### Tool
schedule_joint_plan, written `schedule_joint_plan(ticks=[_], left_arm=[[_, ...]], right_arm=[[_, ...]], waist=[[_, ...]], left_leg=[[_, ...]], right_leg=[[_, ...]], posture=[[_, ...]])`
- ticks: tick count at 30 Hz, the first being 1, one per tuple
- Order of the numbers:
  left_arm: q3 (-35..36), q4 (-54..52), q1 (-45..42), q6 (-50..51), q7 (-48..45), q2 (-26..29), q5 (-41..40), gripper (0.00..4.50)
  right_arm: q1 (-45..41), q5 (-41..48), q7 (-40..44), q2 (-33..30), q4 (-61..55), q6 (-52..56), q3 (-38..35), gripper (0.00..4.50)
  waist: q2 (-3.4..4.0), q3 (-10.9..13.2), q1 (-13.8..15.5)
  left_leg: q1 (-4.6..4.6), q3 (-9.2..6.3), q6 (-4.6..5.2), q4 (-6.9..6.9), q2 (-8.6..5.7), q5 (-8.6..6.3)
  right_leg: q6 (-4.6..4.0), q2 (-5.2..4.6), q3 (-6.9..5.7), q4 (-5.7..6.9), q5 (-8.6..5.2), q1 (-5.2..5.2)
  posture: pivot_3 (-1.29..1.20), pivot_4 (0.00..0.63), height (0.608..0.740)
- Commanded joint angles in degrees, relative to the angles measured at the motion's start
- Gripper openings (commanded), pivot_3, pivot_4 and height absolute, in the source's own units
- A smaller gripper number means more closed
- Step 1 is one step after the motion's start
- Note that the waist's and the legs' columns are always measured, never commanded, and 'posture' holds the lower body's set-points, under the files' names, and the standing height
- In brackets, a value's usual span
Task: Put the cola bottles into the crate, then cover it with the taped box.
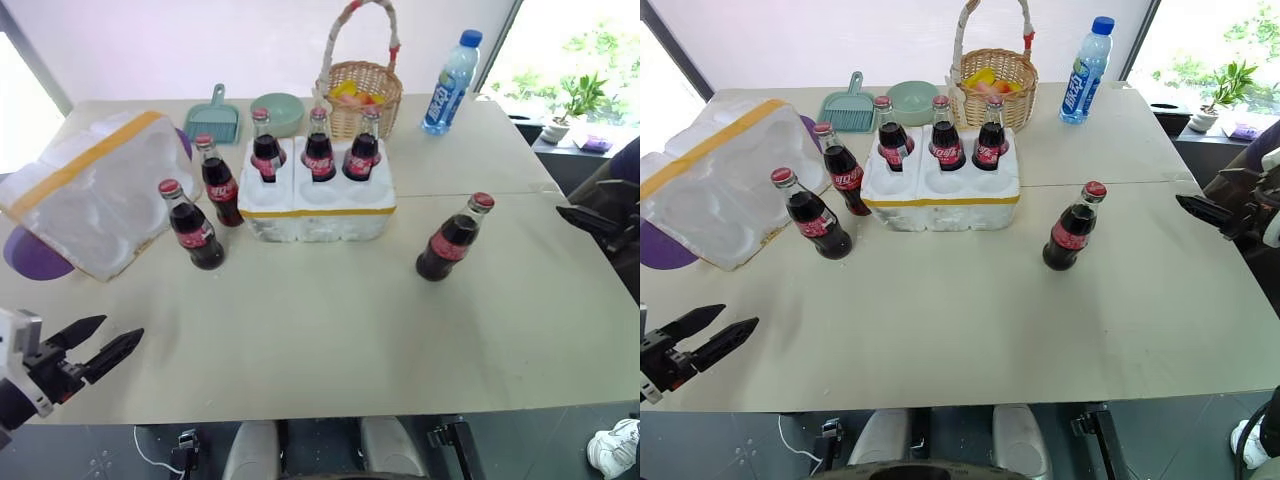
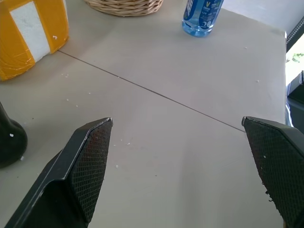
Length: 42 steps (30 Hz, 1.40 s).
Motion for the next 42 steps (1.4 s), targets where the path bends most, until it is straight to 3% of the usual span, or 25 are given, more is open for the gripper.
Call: schedule_joint_plan(ticks=[1,13,17,24,30,42], left_arm=[[1.0,-0.9,-0.7,-1.2,0.3,0.6,0.3,4.48],[1.3,1.0,-9.5,1.6,6.6,1.2,-1.6,4.48],[-2.6,1.5,-16.4,1.4,6.4,3.2,-1.3,4.48],[-12.6,6.7,-29.1,-1.0,7.9,3.0,3.9,4.48],[-18.7,12.0,-35.0,-5.3,7.3,2.3,9.0,4.48],[-27.1,23.9,-46.5,-11.5,5.6,-1.0,15.5,4.48]], right_arm=[[-0.5,0.6,-0.4,-0.4,0.6,-1.2,-1.8,4.50],[1.9,4.4,2.3,-0.8,-2.8,3.7,-3.5,4.50],[-5.0,8.6,5.7,-3.5,-5.2,12.2,-2.8,4.50],[-20.7,14.2,15.6,-6.3,-13.8,25.6,4.6,4.50],[-29.8,17.6,19.3,-4.9,-22.3,34.1,10.6,4.50],[-29.8,26.2,17.3,0.8,-39.3,41.7,12.0,4.50]], waist=[[0.00,0.0,0.0],[0.00,0.0,0.1],[0.14,0.1,0.0],[0.21,0.2,-0.1],[0.22,0.2,0.1],[0.15,0.2,0.5]], left_leg=[[0.00,0.00,0.00,0.00,-0.01,0.00],[0.01,-0.02,0.00,0.04,-0.05,0.00],[0.03,0.00,0.00,0.12,-0.06,0.00],[0.29,0.06,0.00,0.10,-0.03,0.01],[-0.03,0.06,0.00,0.07,-0.04,0.01],[-0.16,0.03,0.01,0.13,-0.08,0.01]], right_leg=[[0.00,0.01,0.00,0.00,0.00,0.00],[0.02,0.10,-0.01,0.05,0.01,0.02],[0.04,0.11,0.02,0.18,0.02,0.01],[0.05,0.33,0.20,0.61,0.02,-0.04],[0.15,0.27,0.18,0.75,0.08,-0.42],[0.30,0.22,0.13,0.83,0.16,-0.54]], posture=[[0.00,0.150,0.740],[0.00,0.150,0.740],[0.00,0.150,0.740],[0.00,0.150,0.740],[0.00,0.150,0.740],[0.00,0.150,0.740]])
